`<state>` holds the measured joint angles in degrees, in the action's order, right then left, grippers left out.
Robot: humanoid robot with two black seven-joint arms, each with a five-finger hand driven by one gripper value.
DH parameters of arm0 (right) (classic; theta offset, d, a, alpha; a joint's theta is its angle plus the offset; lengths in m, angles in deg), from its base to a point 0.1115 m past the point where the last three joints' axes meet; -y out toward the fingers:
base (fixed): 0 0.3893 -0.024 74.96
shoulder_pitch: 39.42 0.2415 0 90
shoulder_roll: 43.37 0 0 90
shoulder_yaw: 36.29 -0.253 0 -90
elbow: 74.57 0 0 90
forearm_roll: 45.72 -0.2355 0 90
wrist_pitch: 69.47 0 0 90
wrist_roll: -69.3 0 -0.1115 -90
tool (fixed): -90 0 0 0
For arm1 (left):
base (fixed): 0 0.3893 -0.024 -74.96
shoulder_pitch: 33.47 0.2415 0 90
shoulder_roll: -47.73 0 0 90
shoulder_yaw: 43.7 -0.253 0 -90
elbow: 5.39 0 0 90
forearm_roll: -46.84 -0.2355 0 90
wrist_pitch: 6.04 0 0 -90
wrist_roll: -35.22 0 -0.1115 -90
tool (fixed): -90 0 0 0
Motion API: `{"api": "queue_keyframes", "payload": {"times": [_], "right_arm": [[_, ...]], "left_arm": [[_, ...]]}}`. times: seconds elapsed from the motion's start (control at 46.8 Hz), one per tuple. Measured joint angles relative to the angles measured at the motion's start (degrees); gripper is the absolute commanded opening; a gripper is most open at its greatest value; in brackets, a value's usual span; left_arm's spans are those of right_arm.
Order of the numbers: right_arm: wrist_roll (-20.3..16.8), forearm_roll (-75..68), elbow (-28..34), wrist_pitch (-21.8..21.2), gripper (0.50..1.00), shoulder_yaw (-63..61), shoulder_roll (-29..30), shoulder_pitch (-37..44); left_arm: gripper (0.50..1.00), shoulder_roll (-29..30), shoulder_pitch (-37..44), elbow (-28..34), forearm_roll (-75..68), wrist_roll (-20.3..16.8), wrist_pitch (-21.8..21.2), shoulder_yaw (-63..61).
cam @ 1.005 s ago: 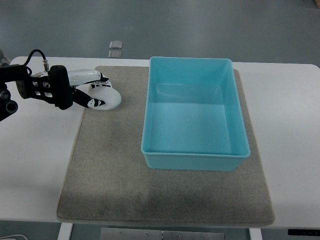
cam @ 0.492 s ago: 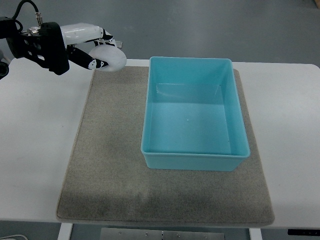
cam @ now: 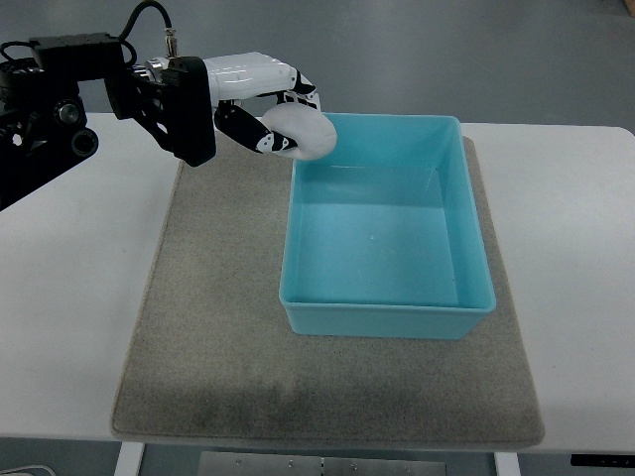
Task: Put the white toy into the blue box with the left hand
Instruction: 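Lift the bunny toy with the left hand and carry it over the blue box, then lower the toy into the blue box and open the left hand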
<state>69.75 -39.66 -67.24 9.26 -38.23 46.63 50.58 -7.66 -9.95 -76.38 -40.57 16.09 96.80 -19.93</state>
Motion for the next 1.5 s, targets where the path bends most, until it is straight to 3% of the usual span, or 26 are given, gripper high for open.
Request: {"api": "queue_keyframes", "payload": {"times": [0.299, 0.727, 0.77, 0.855, 0.962, 1.026, 1.09, 1.496], "right_arm": [[-0.01, 0.0, -0.02, -0.01, 0.936, 0.0, 0.0, 0.0], [-0.01, 0.0, 0.02, 0.01, 0.936, 0.0, 0.0, 0.0], [-0.01, 0.0, 0.02, 0.01, 0.936, 0.0, 0.0, 0.0], [-0.01, 0.0, 0.0, 0.01, 0.936, 0.0, 0.0, 0.0], [0.0, 0.0, -0.01, 0.01, 0.936, 0.0, 0.0, 0.0], [-0.01, 0.0, -0.02, 0.01, 0.936, 0.0, 0.0, 0.0], [-0.01, 0.0, -0.02, 0.01, 0.936, 0.0, 0.0, 0.0], [-0.01, 0.0, -0.02, -0.02, 0.936, 0.0, 0.0, 0.0]], "left_arm": [[0.5, -5.25, 0.3, 0.4, -0.07, 0.06, 0.0, -1.71], [0.5, -7.54, 0.51, 0.72, -0.21, 0.06, 0.0, -2.83], [0.565, -7.73, 0.64, 0.72, -0.21, 0.06, 0.0, -2.88], [0.794, -8.45, 1.73, 0.9, -0.22, 0.07, 0.0, -3.03], [0.878, -8.71, 2.38, 1.66, -0.22, 0.13, 0.0, -3.41], [0.962, -8.77, 2.82, 1.73, -0.22, 0.12, 0.0, -3.69], [0.992, -8.77, 2.92, 1.74, -0.22, 0.12, 0.0, -3.73], [0.994, -8.44, 4.33, 3.27, 3.36, 0.15, -0.5, -3.4]]}}
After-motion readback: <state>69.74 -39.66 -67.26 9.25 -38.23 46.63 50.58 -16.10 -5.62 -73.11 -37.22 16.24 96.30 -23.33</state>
